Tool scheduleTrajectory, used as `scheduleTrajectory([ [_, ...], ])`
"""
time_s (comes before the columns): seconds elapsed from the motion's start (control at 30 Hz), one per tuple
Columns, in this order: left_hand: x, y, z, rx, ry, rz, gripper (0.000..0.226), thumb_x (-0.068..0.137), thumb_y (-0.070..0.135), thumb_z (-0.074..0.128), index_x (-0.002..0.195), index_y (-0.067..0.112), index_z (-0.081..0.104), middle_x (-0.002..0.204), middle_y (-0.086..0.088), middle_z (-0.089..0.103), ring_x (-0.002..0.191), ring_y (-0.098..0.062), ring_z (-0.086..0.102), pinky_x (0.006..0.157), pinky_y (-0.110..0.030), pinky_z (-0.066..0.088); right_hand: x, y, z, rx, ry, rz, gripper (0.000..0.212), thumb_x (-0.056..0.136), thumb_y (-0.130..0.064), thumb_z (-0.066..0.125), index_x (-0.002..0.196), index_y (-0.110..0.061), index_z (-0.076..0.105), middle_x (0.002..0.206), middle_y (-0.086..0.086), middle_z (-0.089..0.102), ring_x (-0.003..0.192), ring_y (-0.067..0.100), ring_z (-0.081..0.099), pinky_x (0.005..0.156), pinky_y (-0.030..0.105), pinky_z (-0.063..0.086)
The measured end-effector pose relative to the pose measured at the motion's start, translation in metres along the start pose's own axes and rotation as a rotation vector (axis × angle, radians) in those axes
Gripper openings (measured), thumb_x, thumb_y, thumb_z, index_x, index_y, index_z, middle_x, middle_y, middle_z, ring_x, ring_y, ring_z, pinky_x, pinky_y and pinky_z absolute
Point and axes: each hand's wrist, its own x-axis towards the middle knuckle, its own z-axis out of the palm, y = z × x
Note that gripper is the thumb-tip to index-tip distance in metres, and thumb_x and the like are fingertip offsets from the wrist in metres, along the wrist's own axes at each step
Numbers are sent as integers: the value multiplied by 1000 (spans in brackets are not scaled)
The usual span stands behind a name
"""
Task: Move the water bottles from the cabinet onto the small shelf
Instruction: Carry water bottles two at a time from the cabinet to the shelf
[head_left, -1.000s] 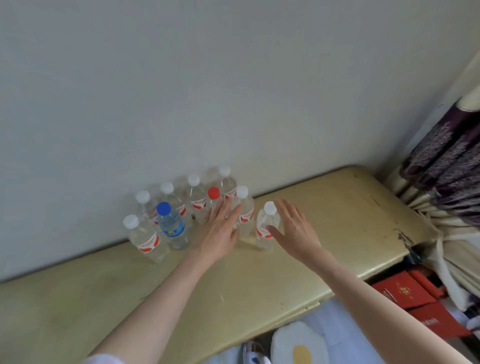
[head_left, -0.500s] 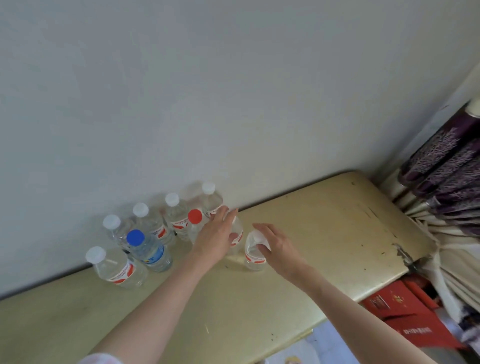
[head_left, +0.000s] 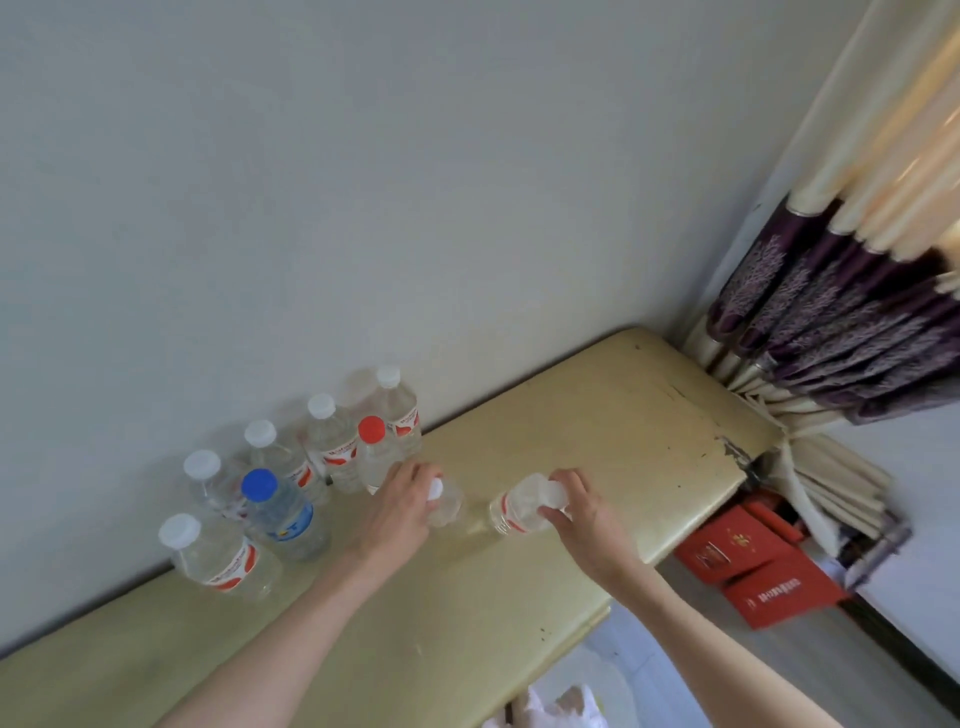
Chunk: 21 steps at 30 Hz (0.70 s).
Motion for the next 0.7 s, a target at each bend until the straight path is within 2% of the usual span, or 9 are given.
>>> scheduleTrajectory([
  [0.17, -26, 16, -13, -156, -35, 62, 27, 87, 12, 54, 114, 13, 52, 111, -4, 50, 106, -20, 45, 81, -19, 27, -67, -14, -12, 48, 233, 129, 29, 85, -21, 60, 112, -14, 51, 104, -4, 52, 92, 15, 49, 79, 23, 36],
  [0.27, -57, 35, -5, -326, -76, 102, 28, 87, 14, 55, 115, 16, 52, 113, 5, 51, 109, -14, 44, 85, -16, 27, -117, -19, -23, 41, 356, 228, 27, 85, -22, 62, 109, -15, 53, 98, -8, 51, 90, 11, 47, 76, 20, 32],
  [0.33, -75, 49, 2, -437, -109, 100, 28, 86, 11, 57, 113, 16, 53, 111, 6, 53, 107, -14, 49, 86, -18, 31, -158, -17, -31, 56, 438, 303, 27, 84, -19, 62, 109, -14, 54, 99, -6, 52, 90, 14, 50, 76, 22, 34],
  [0.43, -94, 77, 9, -542, -186, 120, 30, 84, 9, 59, 113, 16, 54, 109, 5, 57, 105, -19, 56, 91, -30, 42, -226, -11, -40, 93, 557, 422, 26, 83, -15, 64, 107, -14, 54, 101, -7, 54, 88, 16, 54, 77, 25, 39],
  [0.5, -108, 104, 17, -545, -235, 176, 34, 83, 11, 61, 116, 16, 54, 111, 6, 57, 104, -14, 56, 89, -29, 42, -270, -5, -43, 115, 632, 481, 26, 81, -14, 66, 105, -16, 55, 100, -8, 55, 88, 16, 55, 80, 30, 44],
  [0.6, -135, 150, 31, -543, -298, 274, 31, 83, 14, 62, 114, 18, 57, 101, 4, 63, 96, -15, 58, 79, -26, 40, -336, 0, -48, 145, 736, 548, 26, 80, -11, 67, 103, -17, 56, 98, -9, 55, 87, 12, 54, 83, 34, 48],
  [0.7, -173, 199, 53, -555, -385, 389, 29, 82, 11, 62, 111, 16, 59, 100, 1, 63, 93, -17, 58, 81, -28, 42, -411, 2, -55, 156, 869, 660, 24, 78, -13, 70, 99, -15, 58, 95, -5, 57, 85, 14, 56, 82, 34, 49],
])
